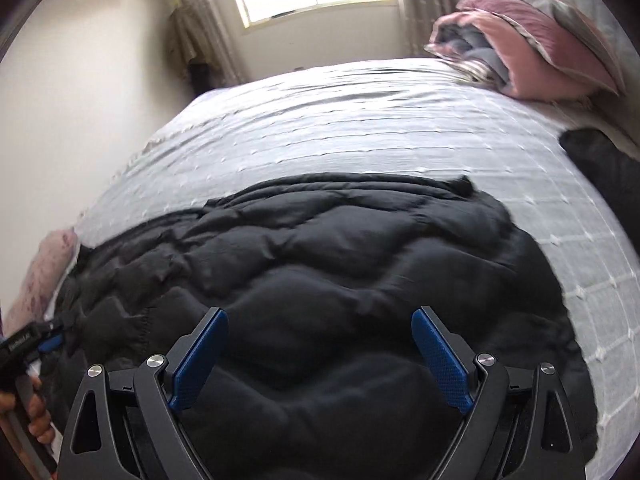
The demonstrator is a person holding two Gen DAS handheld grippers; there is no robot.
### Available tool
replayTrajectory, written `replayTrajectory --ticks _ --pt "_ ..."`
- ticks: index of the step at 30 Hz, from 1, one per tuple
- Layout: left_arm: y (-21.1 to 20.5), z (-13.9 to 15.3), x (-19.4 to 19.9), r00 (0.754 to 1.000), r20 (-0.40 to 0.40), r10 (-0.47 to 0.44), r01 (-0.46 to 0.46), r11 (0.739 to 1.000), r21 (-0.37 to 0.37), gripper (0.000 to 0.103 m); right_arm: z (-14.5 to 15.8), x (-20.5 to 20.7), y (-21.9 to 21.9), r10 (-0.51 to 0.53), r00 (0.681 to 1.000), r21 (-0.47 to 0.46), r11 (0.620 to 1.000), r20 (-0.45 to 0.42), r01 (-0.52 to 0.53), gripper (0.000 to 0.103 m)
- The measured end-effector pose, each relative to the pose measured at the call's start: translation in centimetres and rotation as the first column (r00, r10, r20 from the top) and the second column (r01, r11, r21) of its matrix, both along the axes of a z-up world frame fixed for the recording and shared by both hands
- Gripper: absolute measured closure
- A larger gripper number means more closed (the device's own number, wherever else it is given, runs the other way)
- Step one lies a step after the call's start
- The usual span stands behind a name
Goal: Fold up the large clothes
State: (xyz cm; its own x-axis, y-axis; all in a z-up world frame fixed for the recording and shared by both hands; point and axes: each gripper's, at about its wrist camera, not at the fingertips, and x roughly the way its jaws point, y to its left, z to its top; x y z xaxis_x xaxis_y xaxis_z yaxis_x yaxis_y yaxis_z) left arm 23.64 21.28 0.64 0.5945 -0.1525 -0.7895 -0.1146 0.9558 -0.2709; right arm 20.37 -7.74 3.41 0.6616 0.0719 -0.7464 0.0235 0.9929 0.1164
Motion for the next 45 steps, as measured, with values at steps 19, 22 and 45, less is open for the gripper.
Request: replayTrajectory --ticks 19,22,45 --pt "-3.0 -0.5 2.5 0.999 -0.051 -0.013 0.013 1.000 -0.006 0.021 -0.4 0.2 8.0 0.175 0.983 -0.172 0.968 -0.051 -0.181 0.027" --pt "-2.4 -0.5 2.4 0.998 -0.055 -0.007 0.005 1.000 -0.027 0.021 -2.2 0.3 9.0 0.183 0.977 -0.181 0.963 -0.110 -0.201 0.066" --pt "-1.3 -0.7 4.4 0.999 -0.038 -0.009 0.008 1.000 -0.013 0.018 -4.7 9.2 11.8 0.233 0.956 -0.006 0.971 -0.180 -0.238 0.065"
